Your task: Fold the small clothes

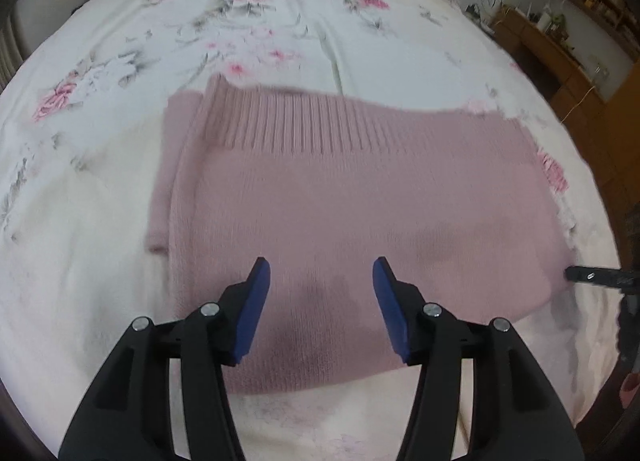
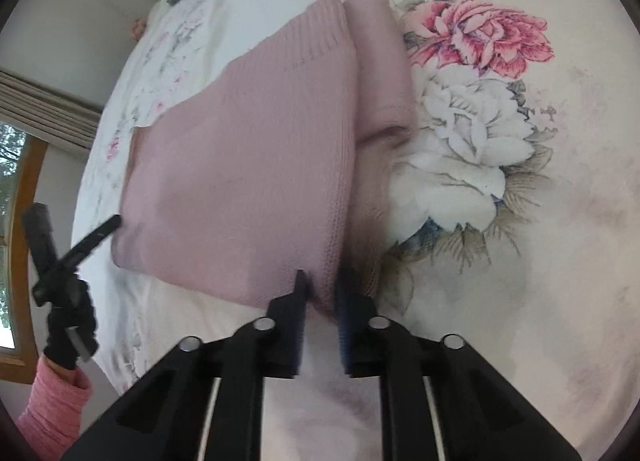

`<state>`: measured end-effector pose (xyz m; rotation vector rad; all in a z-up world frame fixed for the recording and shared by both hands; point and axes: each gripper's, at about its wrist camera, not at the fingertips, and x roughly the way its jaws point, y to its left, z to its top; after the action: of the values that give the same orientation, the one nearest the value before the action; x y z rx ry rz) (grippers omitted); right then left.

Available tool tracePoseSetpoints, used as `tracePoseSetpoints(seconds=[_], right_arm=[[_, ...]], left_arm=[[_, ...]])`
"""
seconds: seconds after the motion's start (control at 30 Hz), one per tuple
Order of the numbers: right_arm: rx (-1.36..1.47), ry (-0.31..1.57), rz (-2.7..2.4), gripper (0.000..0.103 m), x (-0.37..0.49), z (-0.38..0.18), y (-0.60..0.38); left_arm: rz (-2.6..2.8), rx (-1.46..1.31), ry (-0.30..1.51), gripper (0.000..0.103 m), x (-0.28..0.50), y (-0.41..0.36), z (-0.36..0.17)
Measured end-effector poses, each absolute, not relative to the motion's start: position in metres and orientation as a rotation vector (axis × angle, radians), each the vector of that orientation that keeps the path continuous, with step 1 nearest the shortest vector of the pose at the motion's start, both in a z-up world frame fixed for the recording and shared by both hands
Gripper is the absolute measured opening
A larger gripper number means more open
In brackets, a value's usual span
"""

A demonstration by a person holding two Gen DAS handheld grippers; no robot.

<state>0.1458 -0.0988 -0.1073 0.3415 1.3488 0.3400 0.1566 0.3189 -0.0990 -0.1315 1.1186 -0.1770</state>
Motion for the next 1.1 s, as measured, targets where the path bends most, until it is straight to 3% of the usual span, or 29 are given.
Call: tracePoseSetpoints(seconds=[0.57,0.67,0.73,0.77,1.1], right_arm=[[0.327,1.377,0.295,0.009,0.142,-0.123,-0.108],[0.346,1.349,0.318,0.022,0.146,-0.113,-0.112],[0.366,1.297,0.325,0.05,0.153,-0.1,-0.118],[0.369,1.284,0.319,0.056,0.158,-0.097,-0.119],[0.527,1.284,0.312,0.061,0.216,-0.122,-0.146]], left_arm=[[-0.135,-0.153,1.19,0.053,0.155,0.333,-0.134],[-0.134,-0.171,1.182,0.054,0.158,0.331,-0.126],[-0.14,-0.181,1.163,0.055,0.16,0.329,-0.119],[-0.142,-0.182,1.155,0.057,0.162,0.327,-0.116],[-0.179,-0.169,1.123,0.057,0.203,0.295,-0.109]])
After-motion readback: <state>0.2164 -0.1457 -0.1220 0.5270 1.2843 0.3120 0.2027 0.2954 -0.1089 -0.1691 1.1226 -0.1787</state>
